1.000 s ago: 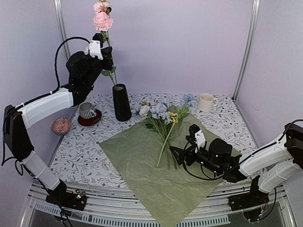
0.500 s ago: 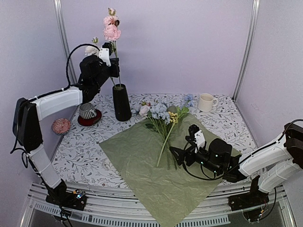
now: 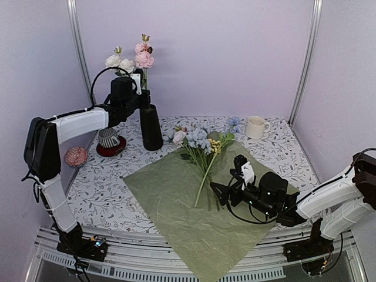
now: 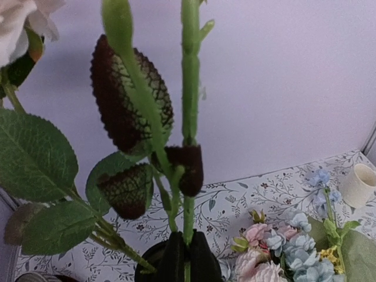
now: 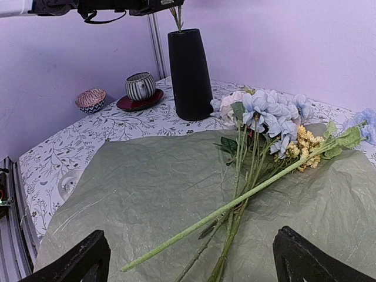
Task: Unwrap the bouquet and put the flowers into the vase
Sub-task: Place the fake flower on the flattened wrapping paper.
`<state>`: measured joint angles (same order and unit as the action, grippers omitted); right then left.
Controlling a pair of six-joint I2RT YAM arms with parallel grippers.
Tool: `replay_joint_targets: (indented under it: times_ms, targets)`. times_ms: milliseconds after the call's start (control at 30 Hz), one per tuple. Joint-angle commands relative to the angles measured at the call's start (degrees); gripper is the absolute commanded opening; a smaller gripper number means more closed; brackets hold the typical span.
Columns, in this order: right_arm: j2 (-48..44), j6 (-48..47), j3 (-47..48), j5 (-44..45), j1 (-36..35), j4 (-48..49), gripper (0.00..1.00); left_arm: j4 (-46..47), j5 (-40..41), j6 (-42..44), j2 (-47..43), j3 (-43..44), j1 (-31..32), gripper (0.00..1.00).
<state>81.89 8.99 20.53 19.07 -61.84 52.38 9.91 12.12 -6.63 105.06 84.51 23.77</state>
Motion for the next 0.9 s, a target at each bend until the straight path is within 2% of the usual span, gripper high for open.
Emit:
replay_joint_targets:
  times_ms: [0, 100, 200, 300, 500, 700, 867]
  targets:
    - [0.86, 0.14, -0.09, -0.59, 0.33, 0.92, 0.99, -3.54, 0.22, -2.31, 1.10, 1.89, -1.24, 0.00]
    - [0.85, 0.14, -0.06, -0.70, 0.33, 0.92, 0.99, -4.10, -0.50, -2.68, 1.29, 1.69, -1.27, 0.07]
    - [0.82, 0.15, -0.05, -0.70, 0.32, 0.83, 0.99, -4.56, -0.48, -3.59, 1.25, 1.62, -1.27, 0.24]
    - [0.91, 0.15, 0.07, -0.79, 0.33, 0.82, 0.99, -5.17, -0.21, -4.17, 1.22, 1.71, -1.27, 0.36]
    - [1.07, 0.00, 0.20, -0.96, 0.33, 0.62, 0.99, -6.47, -2.34, -5.63, -0.60, 0.65, -1.21, 0.52]
    - [1.01, 0.14, 0.13, -1.21, 0.36, 0.54, 0.99, -6.04, -7.03, -8.36, -5.14, -4.35, -1.13, 0.74]
    - [1.13, 0.15, 0.29, -1.23, 0.37, 0.49, 0.99, -7.89, -7.87, -9.47, -10.21, -8.11, -0.81, 0.86]
